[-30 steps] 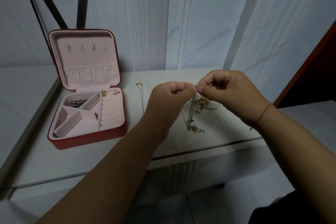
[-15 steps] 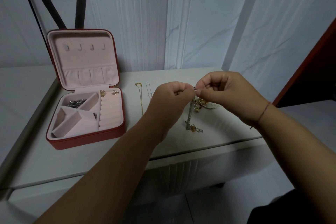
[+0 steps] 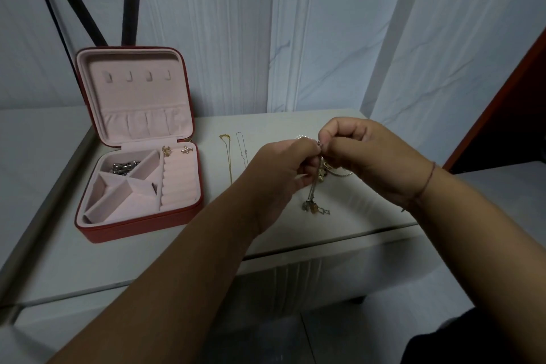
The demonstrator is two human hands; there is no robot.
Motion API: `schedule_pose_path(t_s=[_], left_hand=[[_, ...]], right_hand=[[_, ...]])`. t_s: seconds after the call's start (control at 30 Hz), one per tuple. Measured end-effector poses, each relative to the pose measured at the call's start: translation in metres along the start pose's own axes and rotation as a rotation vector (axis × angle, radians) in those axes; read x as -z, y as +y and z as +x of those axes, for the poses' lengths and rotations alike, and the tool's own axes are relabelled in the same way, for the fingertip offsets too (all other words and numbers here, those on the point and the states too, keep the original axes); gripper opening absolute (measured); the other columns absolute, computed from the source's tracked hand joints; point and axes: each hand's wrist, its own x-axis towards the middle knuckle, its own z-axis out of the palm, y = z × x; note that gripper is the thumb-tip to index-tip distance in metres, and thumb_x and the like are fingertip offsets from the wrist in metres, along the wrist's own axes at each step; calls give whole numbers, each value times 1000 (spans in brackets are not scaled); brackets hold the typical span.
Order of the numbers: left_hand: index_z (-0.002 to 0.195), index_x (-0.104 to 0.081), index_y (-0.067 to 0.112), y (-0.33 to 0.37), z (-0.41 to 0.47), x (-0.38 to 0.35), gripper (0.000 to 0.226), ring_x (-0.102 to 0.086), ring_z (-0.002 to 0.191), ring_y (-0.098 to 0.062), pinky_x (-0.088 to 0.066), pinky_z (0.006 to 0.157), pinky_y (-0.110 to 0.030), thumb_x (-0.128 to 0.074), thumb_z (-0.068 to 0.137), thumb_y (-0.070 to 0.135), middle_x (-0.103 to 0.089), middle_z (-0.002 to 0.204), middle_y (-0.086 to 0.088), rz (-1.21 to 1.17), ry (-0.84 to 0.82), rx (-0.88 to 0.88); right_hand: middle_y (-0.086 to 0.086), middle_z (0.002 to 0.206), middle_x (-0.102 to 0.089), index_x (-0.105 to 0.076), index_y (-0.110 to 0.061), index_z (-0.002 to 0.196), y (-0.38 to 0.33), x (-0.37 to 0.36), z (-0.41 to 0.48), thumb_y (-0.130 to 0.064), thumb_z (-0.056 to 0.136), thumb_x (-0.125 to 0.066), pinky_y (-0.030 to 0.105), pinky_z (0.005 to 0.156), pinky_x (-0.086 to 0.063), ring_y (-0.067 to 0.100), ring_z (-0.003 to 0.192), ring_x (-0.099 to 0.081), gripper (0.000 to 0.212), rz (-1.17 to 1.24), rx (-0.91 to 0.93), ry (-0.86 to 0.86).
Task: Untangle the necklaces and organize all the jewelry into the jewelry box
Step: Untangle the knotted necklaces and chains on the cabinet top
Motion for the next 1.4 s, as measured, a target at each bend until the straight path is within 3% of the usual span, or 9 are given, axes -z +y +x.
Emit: schedule_pose_path(t_s=[0.23,0.37,0.6,0.8,0.93,1.07,1.17,1.27,1.4], left_hand=[[74,-52,8,0,2,1,18,-46,62,-12,-44,77,-32,-45,91,9,-47,65,-2,-44,-65,52],[73,-51,8,-1,3,1,19,-49,59,-10,-44,77,-32,-45,91,9,-47,63,-2,-46,-70,59],[79,-51,10,0,5,5,17,-50,58,-9,-45,77,-30,-41,92,13,-49,62,2,-96,-85,90],[71,-49,13,-3,6,5,21,-41,61,-10,-40,68,-26,-46,91,12,-43,67,-2,-30,17,49],[75,-49,10,-3,7,7,14,-32,62,-12,-31,64,-28,-49,89,11,-36,68,-6,66,87,-17],[84,-52,11,-2,5,7,7,-30,63,-14,-29,63,-31,-52,86,17,-33,75,-10,133,99,-65],[78,-53,11,-2,4,8,17,-31,63,-14,-30,64,-33,-54,75,28,-34,71,-8,207,98,-86],[67,-51,13,-4,4,8,18,-32,60,-13,-30,61,-32,-54,73,30,-36,62,-2,235,108,-96],[74,-52,9,-5,6,6,17,-30,62,-14,-28,60,-31,-54,72,25,-35,71,-9,162,86,-76]], right_hand=[[9,63,-49,-59,-12,64,1,-2,1,-8,65,-53,28,60,-31,14,57,-39,7,140,-110,-37],[5,59,-52,-58,-14,61,4,-2,3,-9,67,-53,31,67,-30,15,59,-38,9,243,-169,-73],[2,67,-49,-47,-16,66,6,3,5,0,58,-59,26,67,-33,9,57,-44,21,459,-230,-39],[2,63,-53,-61,-13,73,-1,0,0,-10,70,-62,20,56,-37,9,55,-46,5,102,-54,60],[12,72,-58,-68,-5,82,-7,-2,-6,-8,81,-71,26,64,-43,18,65,-49,5,-154,43,125],[22,69,-58,-71,-7,82,-8,-4,-6,-11,80,-73,32,66,-46,21,65,-48,5,-243,74,159],[29,79,-63,-73,-13,81,-8,-2,-6,-11,81,-70,32,67,-50,20,65,-52,3,-323,100,183],[29,76,-62,-73,-14,80,-8,-2,-5,-7,82,-67,27,63,-48,17,61,-49,8,-376,120,194],[32,78,-59,-72,-14,79,-9,-2,-6,-7,82,-66,29,63,-47,19,63,-48,10,-348,105,164]])
